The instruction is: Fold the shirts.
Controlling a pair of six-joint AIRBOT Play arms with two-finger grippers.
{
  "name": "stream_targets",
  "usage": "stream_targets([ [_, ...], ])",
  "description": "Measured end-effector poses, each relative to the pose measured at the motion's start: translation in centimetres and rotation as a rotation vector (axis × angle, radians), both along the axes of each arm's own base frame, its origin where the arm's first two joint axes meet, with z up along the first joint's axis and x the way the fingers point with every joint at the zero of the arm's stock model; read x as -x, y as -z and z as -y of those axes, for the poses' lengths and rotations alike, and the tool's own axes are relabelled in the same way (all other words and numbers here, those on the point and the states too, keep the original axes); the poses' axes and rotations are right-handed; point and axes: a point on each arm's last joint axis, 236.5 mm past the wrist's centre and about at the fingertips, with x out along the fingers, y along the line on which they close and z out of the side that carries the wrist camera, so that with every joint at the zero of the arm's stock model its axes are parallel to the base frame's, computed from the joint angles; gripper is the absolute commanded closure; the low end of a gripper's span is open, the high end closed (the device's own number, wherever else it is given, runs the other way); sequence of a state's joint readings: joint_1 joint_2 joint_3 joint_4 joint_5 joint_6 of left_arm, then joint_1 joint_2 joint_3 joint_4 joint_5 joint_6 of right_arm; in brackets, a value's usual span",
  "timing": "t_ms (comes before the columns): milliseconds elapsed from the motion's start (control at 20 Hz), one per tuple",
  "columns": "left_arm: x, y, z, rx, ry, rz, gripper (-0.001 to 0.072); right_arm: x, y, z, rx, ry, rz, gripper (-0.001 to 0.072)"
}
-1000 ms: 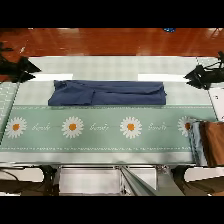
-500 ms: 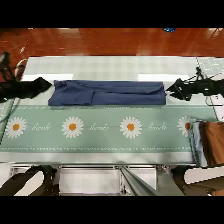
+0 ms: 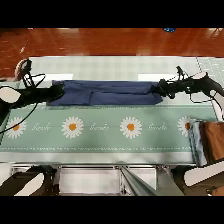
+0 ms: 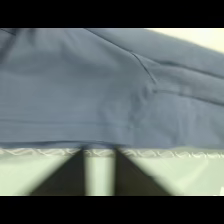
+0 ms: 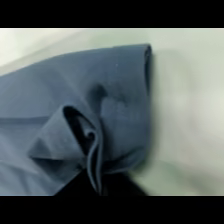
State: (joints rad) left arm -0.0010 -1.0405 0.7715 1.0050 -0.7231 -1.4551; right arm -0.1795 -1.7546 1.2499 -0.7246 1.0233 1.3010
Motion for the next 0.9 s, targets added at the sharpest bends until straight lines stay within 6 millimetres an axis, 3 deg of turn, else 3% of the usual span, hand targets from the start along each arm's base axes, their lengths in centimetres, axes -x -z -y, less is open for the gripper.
stream_targets([
  [200, -0.4, 0.0, 0.9, 0.018, 0.009, 0.004, 0.0692, 0.5, -5.6, 0.9, 0.068, -0.054, 0.093, 0.0684],
  [400, -1.3, 0.6, 4.5, 0.055, 0.065, -0.009, 0.0693, 3.4, -11.5, 2.8, 0.219, -0.092, 0.184, 0.0684],
  [600, -2.9, 1.9, 12.6, 0.071, 0.225, -0.033, 0.0693, 7.3, -17.1, 2.6, 0.28, -0.106, 0.284, 0.0684],
  [700, -3.4, 2.6, 18.3, 0.076, 0.338, -0.05, 0.0693, 9.1, -19.0, 1.9, 0.272, -0.109, 0.323, 0.0684],
  [900, -2.1, 5.2, 29.7, 0.096, 0.552, -0.133, 0.0693, 11.6, -21.9, 0.4, 0.236, -0.117, 0.384, 0.0684],
])
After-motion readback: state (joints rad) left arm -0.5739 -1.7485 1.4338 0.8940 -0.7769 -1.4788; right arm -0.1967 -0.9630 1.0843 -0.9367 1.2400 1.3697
